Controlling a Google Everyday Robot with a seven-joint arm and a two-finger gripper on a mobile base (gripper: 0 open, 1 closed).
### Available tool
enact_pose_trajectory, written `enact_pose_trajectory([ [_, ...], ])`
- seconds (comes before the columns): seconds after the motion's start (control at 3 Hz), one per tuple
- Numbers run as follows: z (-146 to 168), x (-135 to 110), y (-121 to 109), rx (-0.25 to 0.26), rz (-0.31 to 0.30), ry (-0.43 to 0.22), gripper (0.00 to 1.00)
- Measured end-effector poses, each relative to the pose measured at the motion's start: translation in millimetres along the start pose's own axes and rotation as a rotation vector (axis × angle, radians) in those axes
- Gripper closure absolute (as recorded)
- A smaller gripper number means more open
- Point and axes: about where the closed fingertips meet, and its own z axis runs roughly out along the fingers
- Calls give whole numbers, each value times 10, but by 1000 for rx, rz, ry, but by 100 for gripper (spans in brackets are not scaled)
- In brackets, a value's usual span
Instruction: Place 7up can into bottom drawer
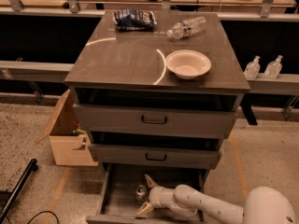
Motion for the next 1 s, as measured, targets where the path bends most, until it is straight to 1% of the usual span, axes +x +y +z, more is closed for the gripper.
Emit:
enact_pose_trajectory([
  [0.33, -220, 13, -52, 56, 50, 57, 16],
  [0.67, -574, 80, -145, 144, 82, 143, 40],
  [1.0, -1003, 134, -233, 184, 77, 221, 64],
])
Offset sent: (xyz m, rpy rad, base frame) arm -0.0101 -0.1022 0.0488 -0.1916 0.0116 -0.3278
